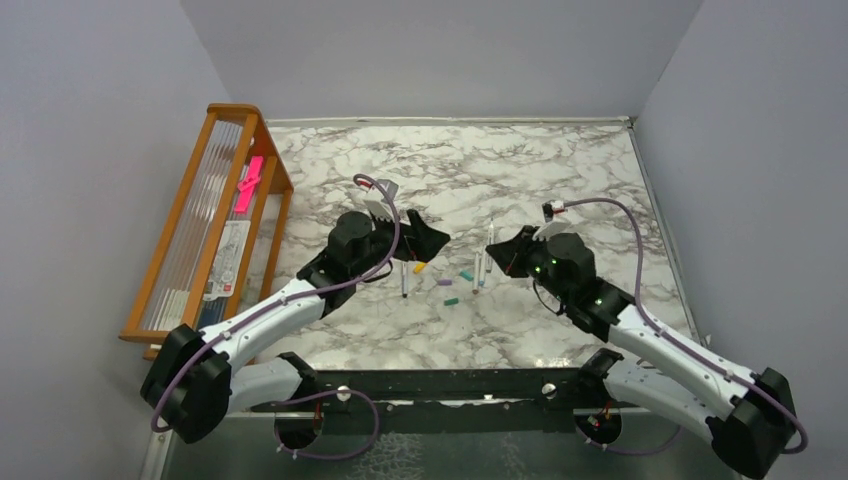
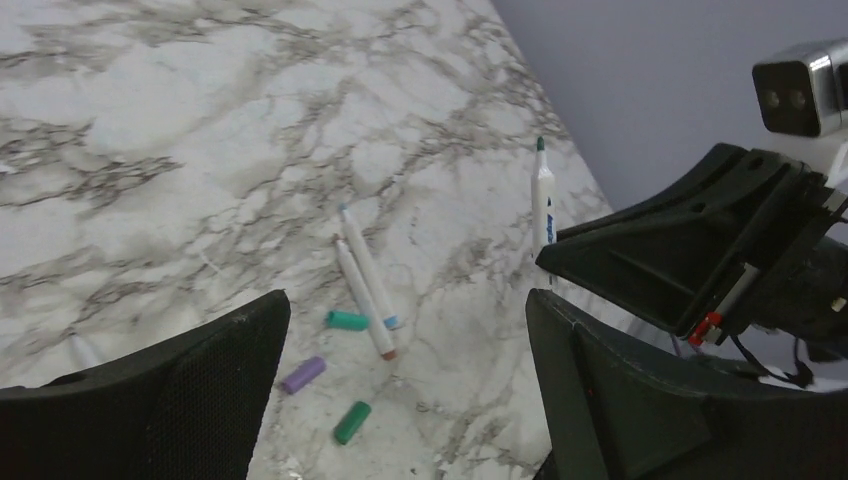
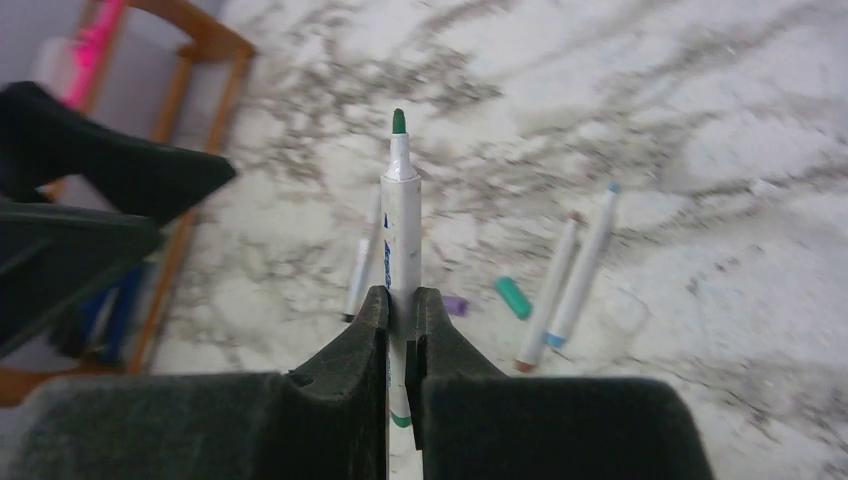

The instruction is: Insert the pens into the pen caps

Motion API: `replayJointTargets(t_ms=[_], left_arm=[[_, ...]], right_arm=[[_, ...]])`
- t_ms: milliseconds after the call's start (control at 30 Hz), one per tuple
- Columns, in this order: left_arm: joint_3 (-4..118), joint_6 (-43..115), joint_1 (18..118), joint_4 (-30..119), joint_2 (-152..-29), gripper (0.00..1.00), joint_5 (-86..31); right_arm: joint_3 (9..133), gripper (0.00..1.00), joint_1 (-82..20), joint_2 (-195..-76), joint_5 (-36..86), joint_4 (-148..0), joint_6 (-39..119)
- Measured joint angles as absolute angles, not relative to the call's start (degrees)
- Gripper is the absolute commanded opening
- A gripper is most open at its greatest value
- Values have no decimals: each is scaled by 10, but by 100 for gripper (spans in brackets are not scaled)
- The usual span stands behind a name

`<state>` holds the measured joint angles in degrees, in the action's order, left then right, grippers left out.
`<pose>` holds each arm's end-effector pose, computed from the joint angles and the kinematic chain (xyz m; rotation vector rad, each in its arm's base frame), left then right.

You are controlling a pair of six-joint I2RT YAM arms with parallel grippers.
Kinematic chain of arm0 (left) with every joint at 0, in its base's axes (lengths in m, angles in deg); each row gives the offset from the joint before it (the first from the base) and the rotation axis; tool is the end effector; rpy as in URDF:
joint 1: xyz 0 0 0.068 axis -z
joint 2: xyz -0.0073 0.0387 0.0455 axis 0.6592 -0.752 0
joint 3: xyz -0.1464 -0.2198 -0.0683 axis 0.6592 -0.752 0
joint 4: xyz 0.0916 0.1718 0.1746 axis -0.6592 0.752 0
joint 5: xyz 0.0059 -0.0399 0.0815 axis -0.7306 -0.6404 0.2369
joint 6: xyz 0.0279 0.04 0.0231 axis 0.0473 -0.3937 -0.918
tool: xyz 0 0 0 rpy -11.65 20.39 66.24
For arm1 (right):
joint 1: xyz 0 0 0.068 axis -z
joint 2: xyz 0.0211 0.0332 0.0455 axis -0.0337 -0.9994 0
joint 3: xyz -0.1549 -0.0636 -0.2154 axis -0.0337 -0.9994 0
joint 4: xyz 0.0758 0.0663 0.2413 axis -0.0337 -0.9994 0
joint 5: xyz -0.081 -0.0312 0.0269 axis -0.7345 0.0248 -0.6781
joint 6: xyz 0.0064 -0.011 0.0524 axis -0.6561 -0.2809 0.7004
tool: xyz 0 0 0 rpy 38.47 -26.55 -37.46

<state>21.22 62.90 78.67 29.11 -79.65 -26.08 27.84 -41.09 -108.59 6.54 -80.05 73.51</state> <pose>0.2026 -0.1604 0.2670 0.0833 1.8898 -1.0408 0.1675 0.1276 0.2418 0.1470 2.1126 0.6539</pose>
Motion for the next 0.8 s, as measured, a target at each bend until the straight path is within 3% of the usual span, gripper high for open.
replayJointTargets(t_ms=[133,433,667,800], left_arm=[[205,635,805,232,-800,91,-332],[203,620,868,142,-810,90,-420],[203,614,886,111,-810,64,-425],[203,614,887,103,-810,60,-424]], right_arm=[[245,1,-411,-1004,146,-701,721],[245,1,-411,-974,253,-591,737],[245,1,-411,-965,287,-549,754],[242,1,-411,-965,299,-543,759]])
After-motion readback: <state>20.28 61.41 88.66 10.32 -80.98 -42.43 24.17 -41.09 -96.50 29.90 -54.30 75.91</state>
